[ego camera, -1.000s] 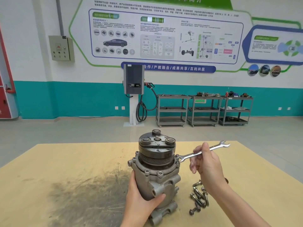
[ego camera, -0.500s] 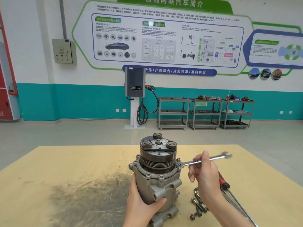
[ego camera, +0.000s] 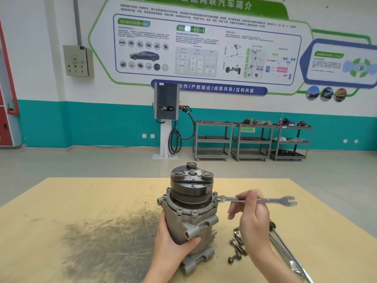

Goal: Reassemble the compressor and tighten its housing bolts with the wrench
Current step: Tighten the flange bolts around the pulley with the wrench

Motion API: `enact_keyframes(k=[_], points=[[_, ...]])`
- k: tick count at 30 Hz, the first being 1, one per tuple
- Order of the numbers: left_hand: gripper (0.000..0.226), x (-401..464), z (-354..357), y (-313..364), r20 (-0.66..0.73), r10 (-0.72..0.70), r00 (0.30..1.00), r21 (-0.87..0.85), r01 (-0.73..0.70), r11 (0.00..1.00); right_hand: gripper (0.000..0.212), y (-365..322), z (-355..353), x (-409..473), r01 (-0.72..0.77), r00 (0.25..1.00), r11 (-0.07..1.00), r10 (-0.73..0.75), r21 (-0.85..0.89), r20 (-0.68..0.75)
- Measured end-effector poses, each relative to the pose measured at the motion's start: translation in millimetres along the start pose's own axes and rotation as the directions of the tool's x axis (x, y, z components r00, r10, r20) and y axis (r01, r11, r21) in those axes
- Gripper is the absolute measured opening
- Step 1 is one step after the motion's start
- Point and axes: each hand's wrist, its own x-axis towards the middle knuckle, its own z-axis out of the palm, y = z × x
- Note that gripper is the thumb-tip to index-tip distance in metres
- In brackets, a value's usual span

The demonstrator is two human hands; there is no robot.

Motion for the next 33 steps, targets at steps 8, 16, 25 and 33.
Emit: enact_keyframes(k=[8,16,25,33], points=[[0.112,-10.6,-0.4,15.6,0.008,-0.031,0.999,0.030,0.031,0.999,0.047,11.6,-7.0,34.9,-0.461,0.880,0.880,0.437,0.116,0.185],[0.113,-9.8,-0.3,14.4,0.003,-0.028,1.000,0.047,0.028,0.999,0.044,11.6,-3.3,47.6,-0.591,0.796,0.798,0.554,0.119,0.242],[0.117,-3.5,0.1,5.9,-0.002,-0.025,1.000,0.035,0.025,0.999,0.045,14.1,-5.2,50.0,-0.604,0.780,0.792,0.564,0.088,0.272],[0.117,0.9,0.6,1.7,0.000,0.000,1.000,0.030,0.000,1.000,0.047,23.5,-8.6,44.4,-0.480,0.868,0.851,0.424,0.215,0.259]])
